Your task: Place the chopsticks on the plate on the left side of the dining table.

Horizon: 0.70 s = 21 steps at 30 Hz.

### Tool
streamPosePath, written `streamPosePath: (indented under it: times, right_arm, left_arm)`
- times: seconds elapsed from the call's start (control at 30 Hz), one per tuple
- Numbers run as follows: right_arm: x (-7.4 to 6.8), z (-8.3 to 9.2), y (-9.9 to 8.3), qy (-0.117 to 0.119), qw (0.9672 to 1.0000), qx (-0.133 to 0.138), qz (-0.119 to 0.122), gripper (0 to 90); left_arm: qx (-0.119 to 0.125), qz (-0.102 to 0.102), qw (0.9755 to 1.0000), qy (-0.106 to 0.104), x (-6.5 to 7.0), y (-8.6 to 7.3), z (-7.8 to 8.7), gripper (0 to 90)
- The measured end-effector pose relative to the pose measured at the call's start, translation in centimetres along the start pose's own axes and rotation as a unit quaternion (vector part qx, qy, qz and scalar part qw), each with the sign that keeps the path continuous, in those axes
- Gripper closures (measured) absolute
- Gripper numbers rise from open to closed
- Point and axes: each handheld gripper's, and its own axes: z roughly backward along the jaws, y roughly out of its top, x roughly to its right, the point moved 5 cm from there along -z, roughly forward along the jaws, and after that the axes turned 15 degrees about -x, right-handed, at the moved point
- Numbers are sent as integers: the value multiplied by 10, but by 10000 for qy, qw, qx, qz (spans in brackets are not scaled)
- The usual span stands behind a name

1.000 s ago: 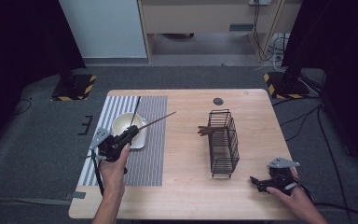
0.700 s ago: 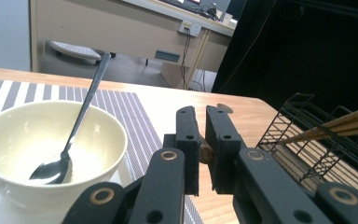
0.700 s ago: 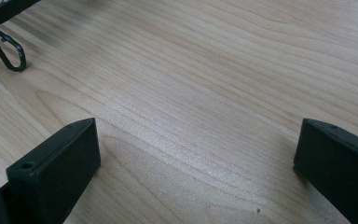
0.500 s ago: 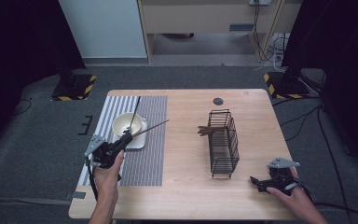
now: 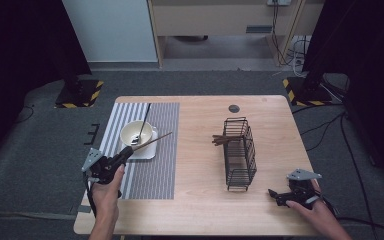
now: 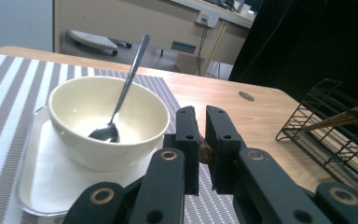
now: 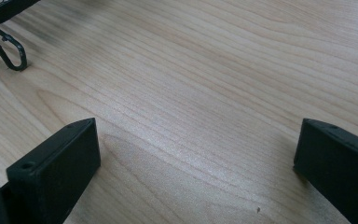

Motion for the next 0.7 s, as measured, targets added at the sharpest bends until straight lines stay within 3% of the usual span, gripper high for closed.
streamPosePath:
  times: [0.4,0.7]
  right_arm:
    - [0,0,0,3,10000,0,6,2]
    - [0,0,-1,4,10000,3,8,2]
  left_arm:
    - [-171,-11,9998,66,-11,-9,4,837]
    - [-595,-208,9980,72,-14,-24,6,835]
